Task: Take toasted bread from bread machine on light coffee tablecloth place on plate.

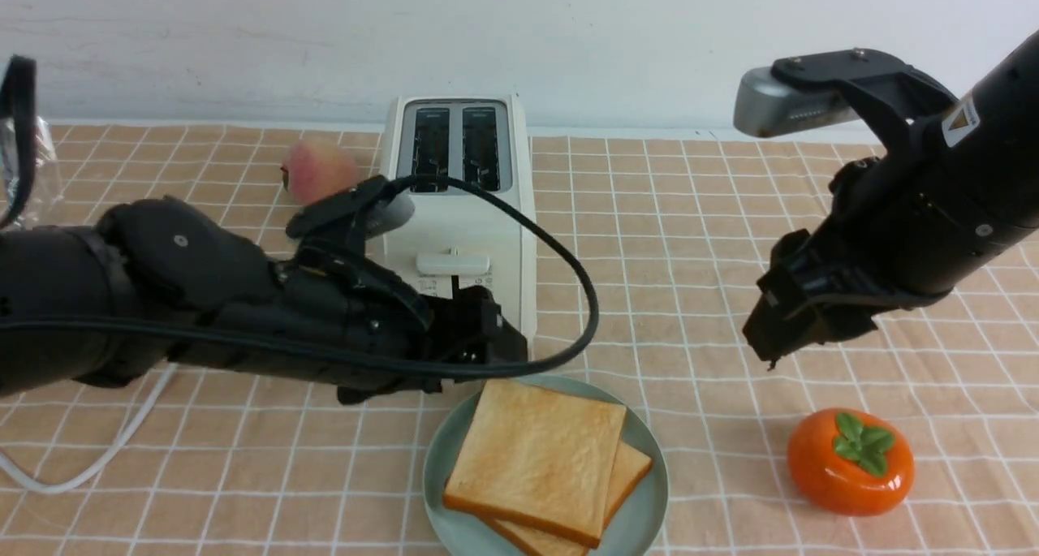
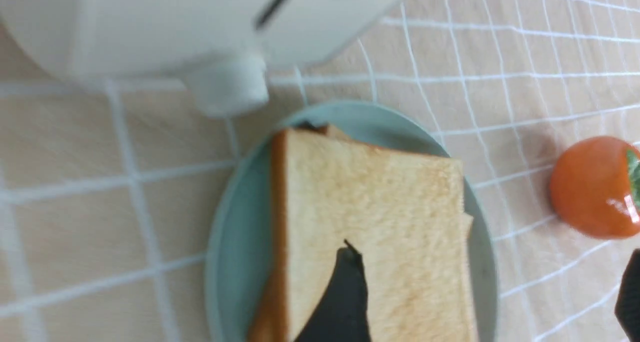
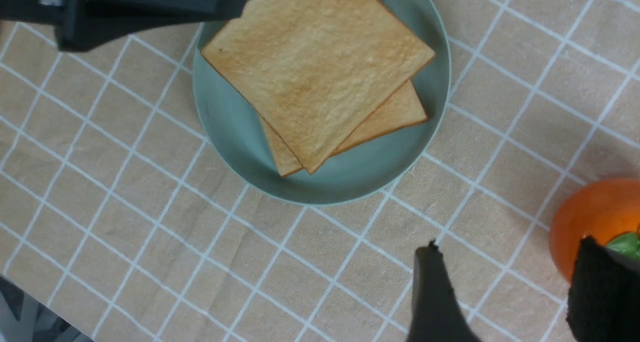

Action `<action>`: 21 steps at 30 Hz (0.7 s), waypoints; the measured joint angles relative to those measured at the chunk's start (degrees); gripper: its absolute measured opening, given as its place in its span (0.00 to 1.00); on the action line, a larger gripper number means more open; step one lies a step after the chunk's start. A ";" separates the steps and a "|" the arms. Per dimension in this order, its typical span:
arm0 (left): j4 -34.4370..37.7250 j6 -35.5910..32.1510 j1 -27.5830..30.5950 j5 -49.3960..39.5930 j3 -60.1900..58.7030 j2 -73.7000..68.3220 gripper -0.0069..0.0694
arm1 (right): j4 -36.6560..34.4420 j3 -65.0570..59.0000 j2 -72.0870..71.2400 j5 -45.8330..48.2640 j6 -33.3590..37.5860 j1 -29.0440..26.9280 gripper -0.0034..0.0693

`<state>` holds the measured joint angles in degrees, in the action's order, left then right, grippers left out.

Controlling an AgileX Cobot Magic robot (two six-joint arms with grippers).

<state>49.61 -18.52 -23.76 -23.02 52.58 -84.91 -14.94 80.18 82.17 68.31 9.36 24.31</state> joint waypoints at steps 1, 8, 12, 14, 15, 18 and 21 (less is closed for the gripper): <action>-5.55 2.45 0.00 -0.80 0.00 2.12 0.95 | 0.00 0.00 0.00 0.00 0.00 0.00 0.55; -34.42 28.75 0.00 -15.20 -0.05 15.91 0.78 | -0.17 0.00 -1.17 -3.59 -4.35 -4.31 0.39; -51.09 43.87 0.00 -25.98 -0.11 25.03 0.56 | 0.60 -3.23 -5.87 -7.14 -9.00 -11.04 0.15; -55.79 49.18 0.00 -30.75 -0.11 29.48 0.43 | 0.72 -7.71 -10.38 -9.90 -10.00 -13.18 0.06; -57.14 51.05 0.00 -33.70 -0.11 31.94 0.34 | 0.85 -12.17 -14.02 -12.96 -10.35 -14.29 0.03; -58.13 53.21 0.00 -37.72 -1.27 39.36 0.11 | 1.05 -24.61 -23.28 -24.75 -9.84 -15.22 0.02; -58.02 53.65 0.00 -38.72 -2.53 44.24 0.07 | 1.05 -34.91 -30.39 -35.10 -8.59 -15.27 0.02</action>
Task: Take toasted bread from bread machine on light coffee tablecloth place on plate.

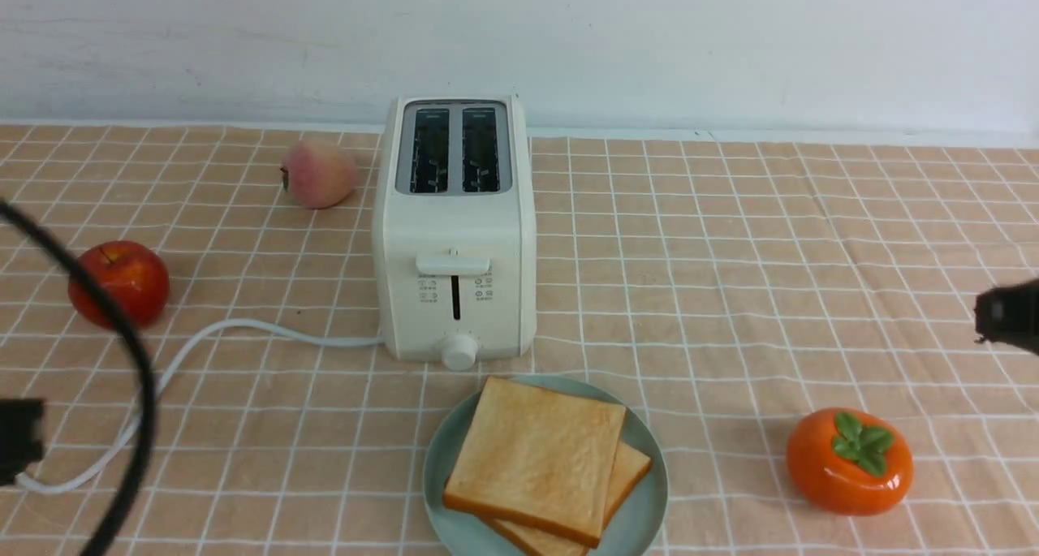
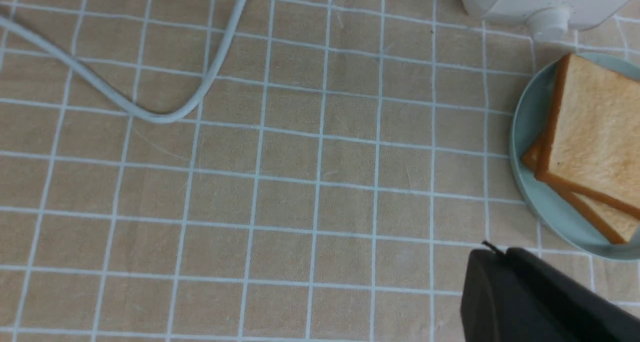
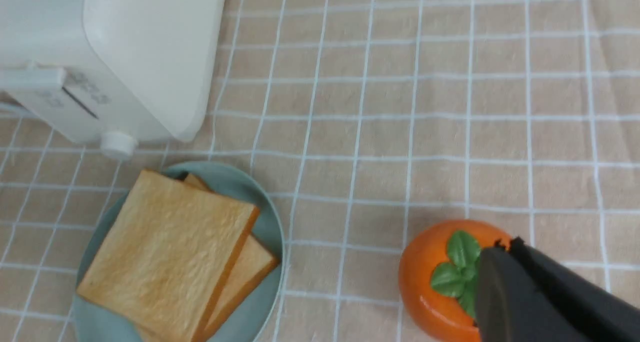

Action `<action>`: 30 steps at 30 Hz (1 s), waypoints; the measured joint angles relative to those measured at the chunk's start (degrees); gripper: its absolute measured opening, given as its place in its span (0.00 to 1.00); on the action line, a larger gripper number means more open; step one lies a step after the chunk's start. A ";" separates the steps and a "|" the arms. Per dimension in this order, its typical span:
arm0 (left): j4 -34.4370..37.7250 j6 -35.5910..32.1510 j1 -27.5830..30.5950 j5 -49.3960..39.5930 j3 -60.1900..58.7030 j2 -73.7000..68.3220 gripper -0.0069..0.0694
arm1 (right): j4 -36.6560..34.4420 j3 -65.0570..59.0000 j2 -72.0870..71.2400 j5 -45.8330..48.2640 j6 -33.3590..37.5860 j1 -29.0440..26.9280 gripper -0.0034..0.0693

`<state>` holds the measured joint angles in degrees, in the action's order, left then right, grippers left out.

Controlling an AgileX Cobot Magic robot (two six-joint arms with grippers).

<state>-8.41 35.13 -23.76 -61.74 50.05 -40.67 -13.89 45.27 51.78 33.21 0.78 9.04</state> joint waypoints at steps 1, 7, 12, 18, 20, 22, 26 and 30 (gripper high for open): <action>0.21 0.15 0.00 -0.19 -0.58 2.30 0.07 | 0.00 -3.72 -2.42 -5.53 0.16 0.00 0.02; 5.41 2.21 0.00 -0.39 -3.11 12.36 0.07 | -1.11 -30.30 -16.67 -39.18 -0.13 -0.06 0.02; 7.93 2.76 0.00 -0.26 -3.18 14.50 0.07 | -2.52 -42.89 -20.10 -54.04 -0.24 -0.06 0.02; 8.41 2.76 0.00 4.28 -3.18 14.56 0.07 | -3.43 -46.56 -20.26 -55.44 -0.27 -0.12 0.03; 8.41 2.76 0.00 5.81 -3.18 14.56 0.07 | -3.43 -46.56 -20.26 -53.46 -0.27 -0.12 0.03; 8.41 2.76 0.00 6.51 -3.18 14.56 0.07 | -3.43 -46.56 -20.26 -51.02 -0.27 -0.12 0.03; 8.41 2.76 0.00 6.83 -3.18 14.56 0.07 | -3.43 -46.61 -20.26 -47.08 -0.27 -0.12 0.04; 8.41 2.76 0.00 6.88 -3.18 14.56 0.07 | -3.43 -46.61 -20.26 -44.52 -0.27 -0.12 0.04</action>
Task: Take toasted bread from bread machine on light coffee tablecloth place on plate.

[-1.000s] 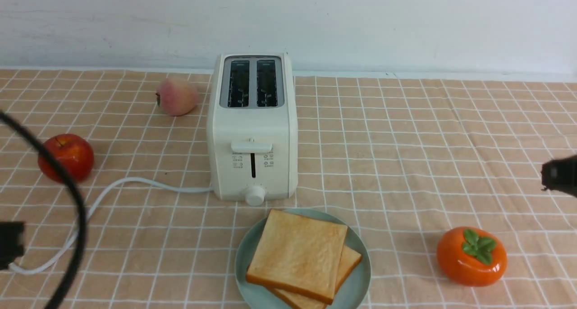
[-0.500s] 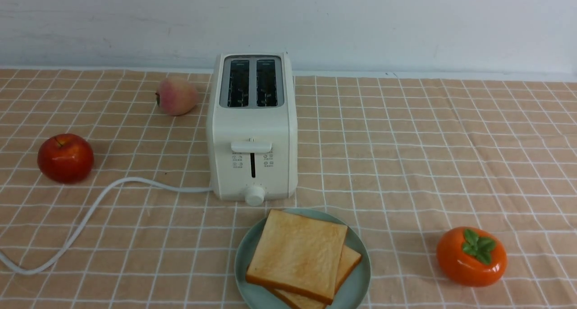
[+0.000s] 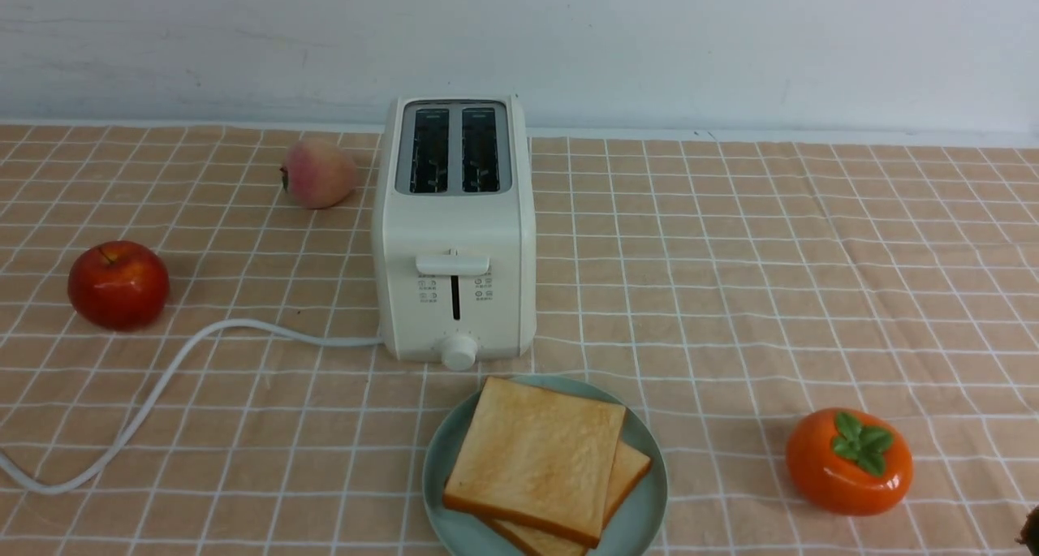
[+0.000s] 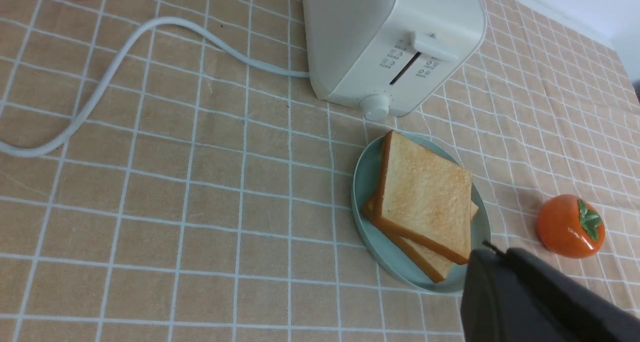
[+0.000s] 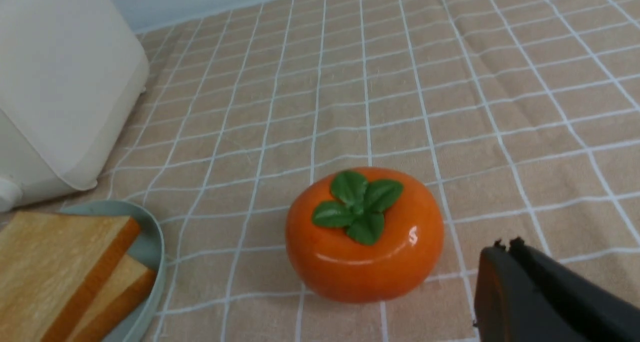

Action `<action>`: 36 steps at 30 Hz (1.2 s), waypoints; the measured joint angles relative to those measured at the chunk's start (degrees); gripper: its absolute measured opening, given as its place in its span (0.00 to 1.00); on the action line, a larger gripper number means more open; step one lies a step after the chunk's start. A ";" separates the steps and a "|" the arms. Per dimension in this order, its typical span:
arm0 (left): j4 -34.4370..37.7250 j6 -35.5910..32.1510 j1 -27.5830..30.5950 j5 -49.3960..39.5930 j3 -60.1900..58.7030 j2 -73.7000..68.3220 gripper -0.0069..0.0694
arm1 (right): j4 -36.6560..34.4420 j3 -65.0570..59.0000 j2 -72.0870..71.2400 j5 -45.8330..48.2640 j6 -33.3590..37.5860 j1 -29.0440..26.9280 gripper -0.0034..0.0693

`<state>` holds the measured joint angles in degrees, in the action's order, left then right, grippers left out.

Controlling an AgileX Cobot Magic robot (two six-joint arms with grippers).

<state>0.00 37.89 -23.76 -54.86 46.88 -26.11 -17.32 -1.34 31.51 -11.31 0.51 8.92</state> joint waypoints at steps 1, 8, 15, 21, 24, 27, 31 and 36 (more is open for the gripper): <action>0.00 0.00 0.00 0.00 0.00 0.00 0.07 | 0.00 0.00 0.00 0.10 0.00 0.00 0.04; -0.35 -0.13 0.00 3.19 -1.45 0.00 0.07 | 0.07 0.00 0.00 2.27 0.00 0.00 0.04; -6.40 -12.55 0.59 27.97 -16.90 6.27 0.07 | 0.07 0.00 0.00 2.58 0.00 0.00 0.05; -6.91 -15.94 6.61 40.50 -33.00 19.56 0.07 | 0.19 0.00 0.00 2.63 0.00 0.00 0.06; -7.17 -16.08 11.83 42.43 -40.83 25.82 0.07 | 0.19 0.00 0.00 2.63 0.00 0.00 0.06; -7.22 -16.08 16.09 42.09 -47.00 26.69 0.08 | 0.19 0.00 0.00 2.63 0.00 0.00 0.06; -7.22 -16.08 17.91 36.91 -48.42 26.69 0.08 | 0.19 0.00 0.00 2.70 0.00 0.00 0.07; -7.04 -16.08 17.91 31.60 -48.66 26.69 0.08 | 0.19 0.00 0.00 2.87 0.00 0.00 0.08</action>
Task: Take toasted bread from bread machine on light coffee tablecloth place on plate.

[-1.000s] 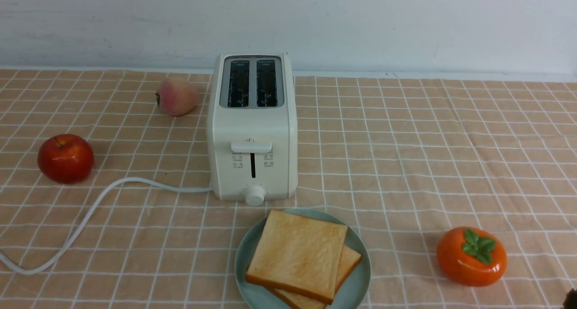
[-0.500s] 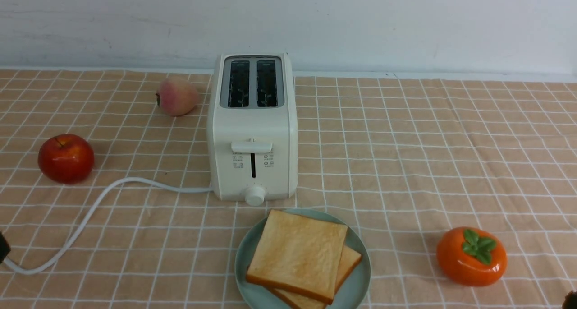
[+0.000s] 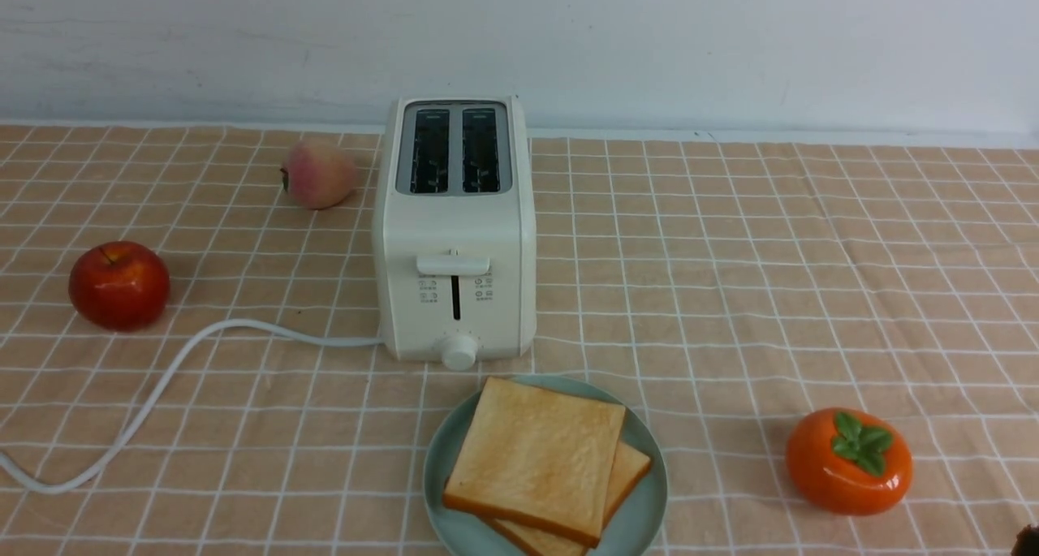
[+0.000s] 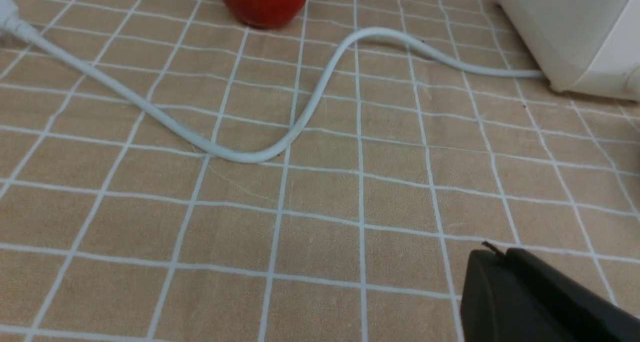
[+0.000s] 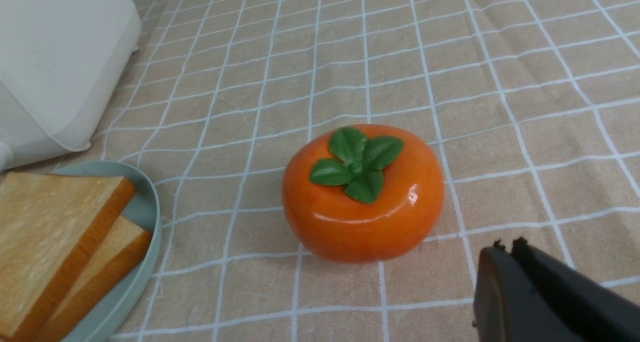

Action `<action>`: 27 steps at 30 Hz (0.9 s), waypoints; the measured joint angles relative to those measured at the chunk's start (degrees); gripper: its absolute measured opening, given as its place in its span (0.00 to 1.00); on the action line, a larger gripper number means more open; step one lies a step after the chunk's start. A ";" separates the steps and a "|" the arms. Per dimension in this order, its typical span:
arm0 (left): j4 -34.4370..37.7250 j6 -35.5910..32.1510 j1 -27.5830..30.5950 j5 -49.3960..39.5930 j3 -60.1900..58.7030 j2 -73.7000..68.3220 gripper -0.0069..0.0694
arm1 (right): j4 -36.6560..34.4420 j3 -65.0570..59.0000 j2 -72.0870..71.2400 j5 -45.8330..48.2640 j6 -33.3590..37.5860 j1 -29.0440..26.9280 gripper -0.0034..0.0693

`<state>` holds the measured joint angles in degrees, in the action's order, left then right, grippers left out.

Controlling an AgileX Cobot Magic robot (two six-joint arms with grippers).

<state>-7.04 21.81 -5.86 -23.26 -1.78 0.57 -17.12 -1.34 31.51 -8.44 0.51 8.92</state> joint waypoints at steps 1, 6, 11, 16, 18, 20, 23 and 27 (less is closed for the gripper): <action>0.00 0.00 0.00 0.00 0.00 0.00 0.09 | 0.00 0.00 0.00 0.00 0.00 0.00 0.08; 0.00 0.00 0.00 0.00 0.00 0.00 0.09 | 0.00 0.00 0.00 0.00 0.00 0.00 0.09; 0.00 0.00 0.00 0.00 0.00 0.00 0.09 | 0.00 0.00 0.00 0.00 0.00 0.00 0.10; 0.13 0.00 0.00 0.00 0.00 0.00 0.10 | 0.00 0.00 0.00 0.00 0.00 0.00 0.10; 0.13 0.00 0.00 0.00 0.00 0.00 0.10 | 0.00 0.00 0.00 0.00 0.00 0.00 0.11; 0.13 0.00 0.00 0.00 0.00 0.00 0.10 | 0.00 0.00 0.00 0.00 0.00 0.00 0.11; 0.13 0.00 0.00 0.00 0.00 0.00 0.10 | 0.00 0.00 -0.32 0.14 0.00 0.00 0.12; 0.13 0.00 0.00 0.00 0.00 0.00 0.11 | 0.00 0.00 -4.57 0.99 0.00 -0.43 0.12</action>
<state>-6.91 21.81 -5.86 -23.26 -1.78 0.57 -17.12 -1.34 26.95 -7.45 0.51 8.49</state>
